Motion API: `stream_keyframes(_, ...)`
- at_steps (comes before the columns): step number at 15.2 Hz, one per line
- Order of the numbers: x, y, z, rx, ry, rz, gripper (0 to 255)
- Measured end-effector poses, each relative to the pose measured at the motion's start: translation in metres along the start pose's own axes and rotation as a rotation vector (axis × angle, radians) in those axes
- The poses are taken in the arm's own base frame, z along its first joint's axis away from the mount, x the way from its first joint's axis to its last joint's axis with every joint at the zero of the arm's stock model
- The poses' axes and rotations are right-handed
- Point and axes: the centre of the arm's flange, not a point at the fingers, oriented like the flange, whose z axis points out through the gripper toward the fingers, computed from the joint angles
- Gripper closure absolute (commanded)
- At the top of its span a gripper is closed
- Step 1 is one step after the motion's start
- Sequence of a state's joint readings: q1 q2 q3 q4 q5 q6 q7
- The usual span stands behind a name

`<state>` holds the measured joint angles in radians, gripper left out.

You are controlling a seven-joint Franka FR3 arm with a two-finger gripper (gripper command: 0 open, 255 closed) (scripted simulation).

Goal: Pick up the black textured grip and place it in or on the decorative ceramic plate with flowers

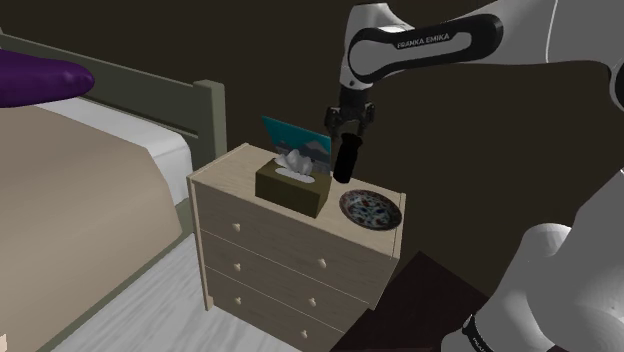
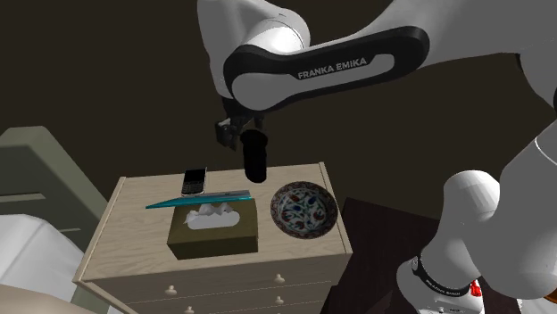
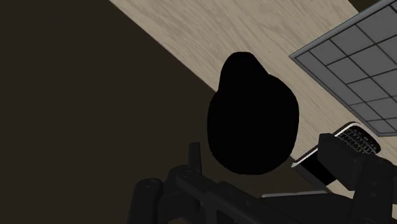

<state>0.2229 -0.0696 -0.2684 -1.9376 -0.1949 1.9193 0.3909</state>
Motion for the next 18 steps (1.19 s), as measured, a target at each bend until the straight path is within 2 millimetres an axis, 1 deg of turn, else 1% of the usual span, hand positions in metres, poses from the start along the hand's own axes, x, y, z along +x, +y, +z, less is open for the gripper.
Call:
stream_keyframes(3,0.0009,-0.0010,0.0093,0.001,0.006,-0.002,0)
stream_keyframes(9,0.0001,-0.0008,0.0123,0.000,0.004,-0.002,0)
stream_keyframes(10,0.0001,-0.0008,0.0122,0.000,0.004,-0.002,255)
stream_keyframes(18,0.0000,-0.0008,0.0124,0.000,0.003,-0.002,255)
